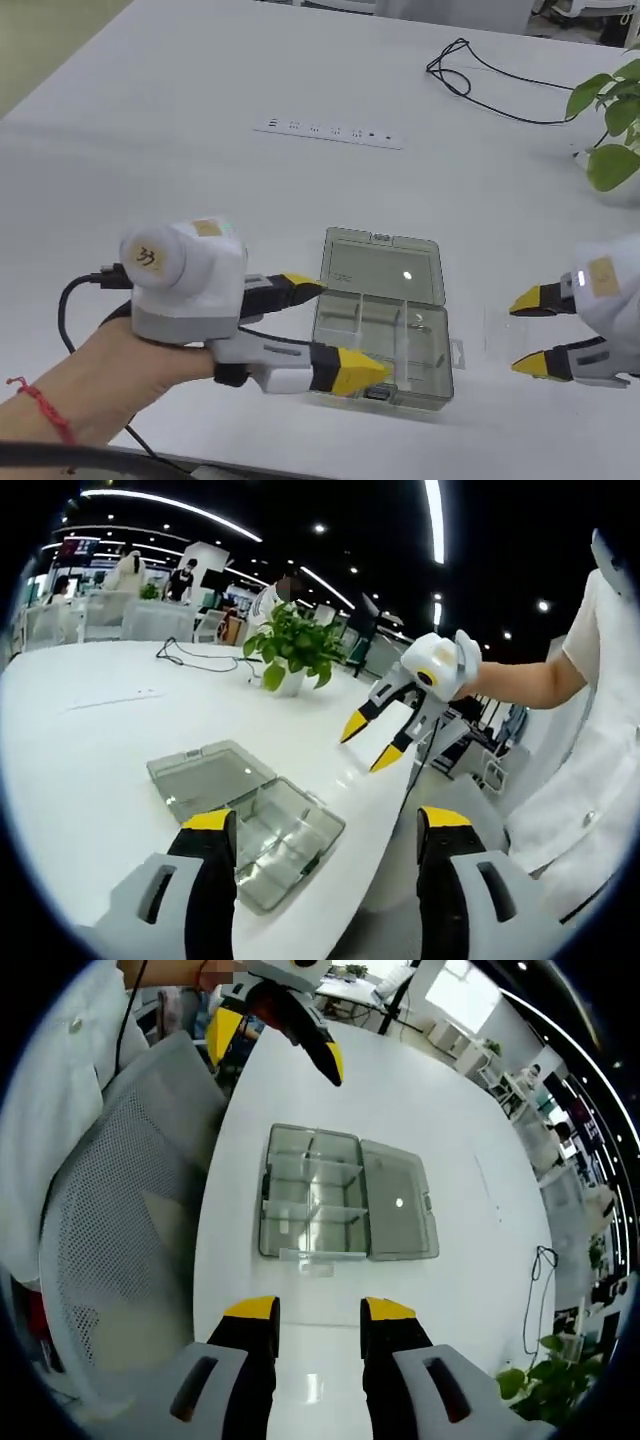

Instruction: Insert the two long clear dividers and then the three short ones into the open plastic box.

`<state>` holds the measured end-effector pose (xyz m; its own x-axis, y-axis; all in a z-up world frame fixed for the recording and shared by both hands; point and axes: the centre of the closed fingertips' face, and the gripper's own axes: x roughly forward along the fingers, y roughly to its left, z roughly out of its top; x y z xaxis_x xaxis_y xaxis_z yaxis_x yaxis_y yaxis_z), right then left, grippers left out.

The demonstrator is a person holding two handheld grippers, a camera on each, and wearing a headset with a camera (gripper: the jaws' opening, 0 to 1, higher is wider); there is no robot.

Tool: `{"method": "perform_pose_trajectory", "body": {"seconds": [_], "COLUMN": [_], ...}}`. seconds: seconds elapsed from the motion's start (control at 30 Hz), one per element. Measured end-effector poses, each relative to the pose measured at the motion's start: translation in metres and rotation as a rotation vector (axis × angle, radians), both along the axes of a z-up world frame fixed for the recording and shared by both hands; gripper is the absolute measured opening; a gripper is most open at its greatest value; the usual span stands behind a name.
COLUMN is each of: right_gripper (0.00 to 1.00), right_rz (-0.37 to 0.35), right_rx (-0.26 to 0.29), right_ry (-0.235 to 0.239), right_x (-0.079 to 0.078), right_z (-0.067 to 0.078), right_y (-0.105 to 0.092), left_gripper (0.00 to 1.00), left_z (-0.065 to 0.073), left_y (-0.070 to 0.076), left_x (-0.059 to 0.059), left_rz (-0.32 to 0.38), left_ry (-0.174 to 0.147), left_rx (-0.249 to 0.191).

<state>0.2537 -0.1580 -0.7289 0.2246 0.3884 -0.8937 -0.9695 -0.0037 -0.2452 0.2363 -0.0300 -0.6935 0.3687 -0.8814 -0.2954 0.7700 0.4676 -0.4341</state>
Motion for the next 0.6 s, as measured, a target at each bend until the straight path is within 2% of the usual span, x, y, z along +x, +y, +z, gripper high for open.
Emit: {"method": "perform_pose_trajectory", "body": {"seconds": [0.1, 0.17, 0.23, 0.27, 0.3, 0.33, 0.4, 0.43, 0.47, 0.5, 0.6], "right_gripper": [0.33, 0.33, 0.33, 0.33, 0.33, 0.33, 0.33, 0.33, 0.33, 0.33, 0.33], "right_rz": [0.007, 0.014, 0.020, 0.020, 0.026, 0.028, 0.033, 0.037, 0.043, 0.051, 0.065], "right_rx": [0.012, 0.019, 0.028, 0.031, 0.034, 0.035, 0.037, 0.038, 0.038, 0.037, 0.033], "right_ry": [-0.011, -0.020, -0.026, -0.029, -0.032, -0.035, -0.040, -0.040, -0.041, -0.045, -0.052], "right_x": [-0.003, -0.006, -0.009, -0.010, -0.012, -0.013, -0.015, -0.017, -0.019, -0.021, -0.024], "right_z": [0.009, 0.016, 0.022, 0.025, 0.028, 0.030, 0.033, 0.034, 0.035, 0.036, 0.037], "right_y": [0.010, 0.017, 0.024, 0.027, 0.031, 0.033, 0.037, 0.040, 0.043, 0.046, 0.051], "left_gripper": [0.69, 0.65, 0.61, 0.60, 0.59, 0.57, 0.50, 0.48, 0.45, 0.43, 0.39], "left_z": [0.004, 0.003, 0.002, 0.002, 0.004, 0.005, 0.006, 0.009, 0.009, 0.010, 0.011], "left_y": [-0.008, -0.012, -0.018, -0.020, -0.025, -0.027, -0.030, -0.034, -0.035, -0.038, -0.044], "left_x": [0.000, 0.001, -0.002, -0.004, -0.005, -0.005, -0.006, -0.007, -0.007, -0.006, -0.008], "left_rz": [0.019, 0.027, 0.013, 0.011, 0.004, 0.004, 0.007, 0.005, 0.006, 0.014, 0.007], "left_ry": [0.066, 0.106, 0.124, 0.152, 0.170, 0.166, 0.186, 0.204, 0.208, 0.230, 0.254], "left_rx": [-0.057, -0.065, -0.064, -0.069, -0.091, -0.096, -0.111, -0.135, -0.141, -0.165, -0.182]}}
